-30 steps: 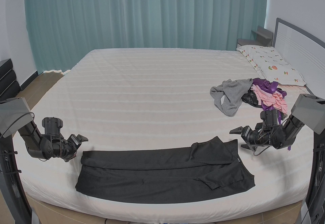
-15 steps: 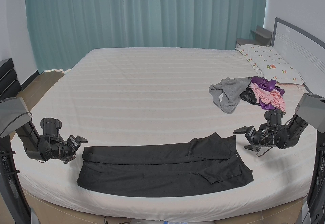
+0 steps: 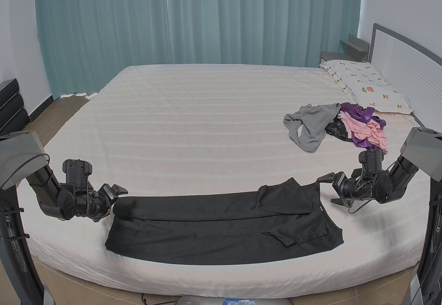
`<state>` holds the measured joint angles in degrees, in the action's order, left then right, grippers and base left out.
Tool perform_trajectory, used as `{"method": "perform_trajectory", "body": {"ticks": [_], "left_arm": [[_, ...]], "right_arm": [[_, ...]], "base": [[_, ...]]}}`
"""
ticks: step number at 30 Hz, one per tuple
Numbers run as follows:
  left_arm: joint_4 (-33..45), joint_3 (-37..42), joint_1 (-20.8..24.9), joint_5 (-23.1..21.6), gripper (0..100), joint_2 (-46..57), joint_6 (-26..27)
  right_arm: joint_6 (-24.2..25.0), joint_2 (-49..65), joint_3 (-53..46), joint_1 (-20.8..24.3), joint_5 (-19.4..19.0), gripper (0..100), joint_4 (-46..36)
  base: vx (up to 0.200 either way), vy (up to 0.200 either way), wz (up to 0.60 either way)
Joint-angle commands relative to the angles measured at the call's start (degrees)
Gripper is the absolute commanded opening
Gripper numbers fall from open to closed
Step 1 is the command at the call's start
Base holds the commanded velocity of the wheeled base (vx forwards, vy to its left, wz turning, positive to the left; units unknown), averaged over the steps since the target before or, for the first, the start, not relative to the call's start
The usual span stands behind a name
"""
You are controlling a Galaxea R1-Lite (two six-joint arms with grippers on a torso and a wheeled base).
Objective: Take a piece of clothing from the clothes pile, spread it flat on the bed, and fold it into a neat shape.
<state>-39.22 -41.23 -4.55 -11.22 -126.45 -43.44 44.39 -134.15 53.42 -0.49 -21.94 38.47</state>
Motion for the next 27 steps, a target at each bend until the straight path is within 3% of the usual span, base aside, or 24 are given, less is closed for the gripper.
{"method": "perform_trajectory", "body": {"ticks": [1,4,5,16,21,27], "left_arm": [[-0.07,-0.17,1.03,0.49,100,-0.72,0.1],[-0.07,0.36,1.12,1.99,100,-1.25,0.63],[-0.07,0.54,1.21,2.6,0,-1.34,0.72],[0.19,3.96,1.03,3.31,0,2.18,0.54],[0.02,4.67,0.86,3.31,0,3.23,0.46],[-0.07,4.84,0.86,3.22,0,3.93,0.02]], "right_arm": [[0.0,-0.15,0.11,0.05,-0.03,100,0.02],[0.0,-0.15,0.11,0.05,-0.03,100,0.11],[0.0,-0.15,0.11,0.05,-0.03,100,0.02],[0.09,3.89,-2.35,0.49,0.23,100,-0.24],[1.32,7.32,-5.17,3.48,0.85,100,-0.59],[5.36,9.96,-8.24,9.1,5.95,100,-2.7]], "base": [[0.0,0.0,0.0],[0.0,0.0,0.0],[0.0,0.0,0.0],[0.0,0.0,0.0],[0.0,0.0,0.0],[0.0,0.0,0.0]]}}
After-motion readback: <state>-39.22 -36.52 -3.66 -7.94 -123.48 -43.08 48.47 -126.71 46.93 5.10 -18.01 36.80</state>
